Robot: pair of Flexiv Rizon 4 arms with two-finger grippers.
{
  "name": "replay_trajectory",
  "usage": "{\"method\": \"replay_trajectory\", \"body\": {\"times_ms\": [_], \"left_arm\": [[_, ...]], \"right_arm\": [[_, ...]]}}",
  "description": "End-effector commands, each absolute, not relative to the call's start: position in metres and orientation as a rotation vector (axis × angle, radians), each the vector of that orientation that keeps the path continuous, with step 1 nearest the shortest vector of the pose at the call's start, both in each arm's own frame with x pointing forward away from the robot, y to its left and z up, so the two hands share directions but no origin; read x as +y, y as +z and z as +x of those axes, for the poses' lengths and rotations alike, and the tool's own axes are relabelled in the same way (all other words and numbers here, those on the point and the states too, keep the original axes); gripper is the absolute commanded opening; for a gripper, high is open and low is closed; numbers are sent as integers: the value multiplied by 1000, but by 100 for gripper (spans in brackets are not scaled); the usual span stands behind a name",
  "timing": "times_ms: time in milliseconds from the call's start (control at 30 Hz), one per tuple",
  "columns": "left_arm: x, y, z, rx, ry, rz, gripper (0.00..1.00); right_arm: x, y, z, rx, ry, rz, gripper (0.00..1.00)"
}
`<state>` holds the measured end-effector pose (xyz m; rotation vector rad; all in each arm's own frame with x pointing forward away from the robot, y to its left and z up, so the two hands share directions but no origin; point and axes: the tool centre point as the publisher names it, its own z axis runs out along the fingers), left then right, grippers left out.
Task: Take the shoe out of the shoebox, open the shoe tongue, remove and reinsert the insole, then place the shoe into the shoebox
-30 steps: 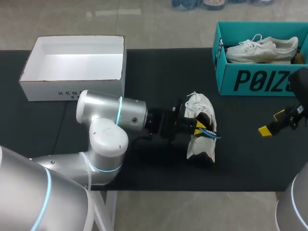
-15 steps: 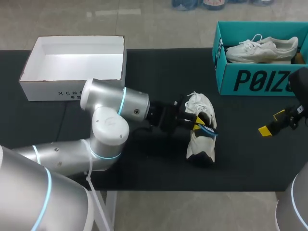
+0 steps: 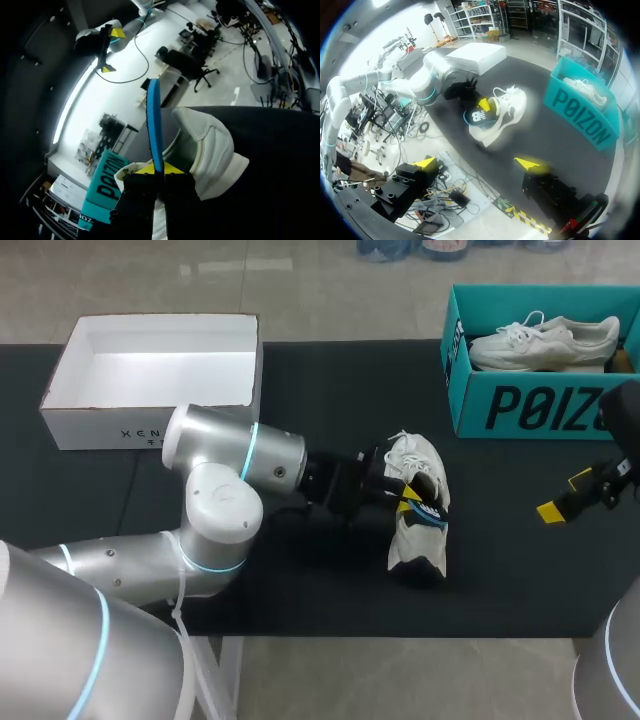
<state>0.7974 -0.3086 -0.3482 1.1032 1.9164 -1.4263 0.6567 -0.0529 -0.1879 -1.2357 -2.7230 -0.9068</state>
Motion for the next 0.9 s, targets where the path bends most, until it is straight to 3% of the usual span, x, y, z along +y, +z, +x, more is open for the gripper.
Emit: {"method": "replay_trajectory", "body": {"times_ms": [33,100,133,167,200,233,900], "left_arm": [[-291,-336,788,1923,-1413,1101,0],[-292,-335,785,1930,-1421,1108,0],[-293,-336,783,1941,-1433,1116,7],[-295,-337,781,1951,-1437,1122,33],[-296,-339,780,1959,-1439,1120,82],[-298,-340,778,1953,-1451,1130,100],[-306,-343,755,1939,-1513,993,100]], "right_arm": [[-53,-189,655,-2725,-909,-1239,100],[-53,-189,655,-2725,-909,-1239,100],[-53,-189,655,-2725,-909,-1239,100],[-53,-189,655,-2725,-909,-1239,100],[-53,-189,655,-2725,-909,-1239,100],[-53,-189,655,-2725,-909,-1239,100],[-53,-189,655,-2725,-909,-1239,100]]}}
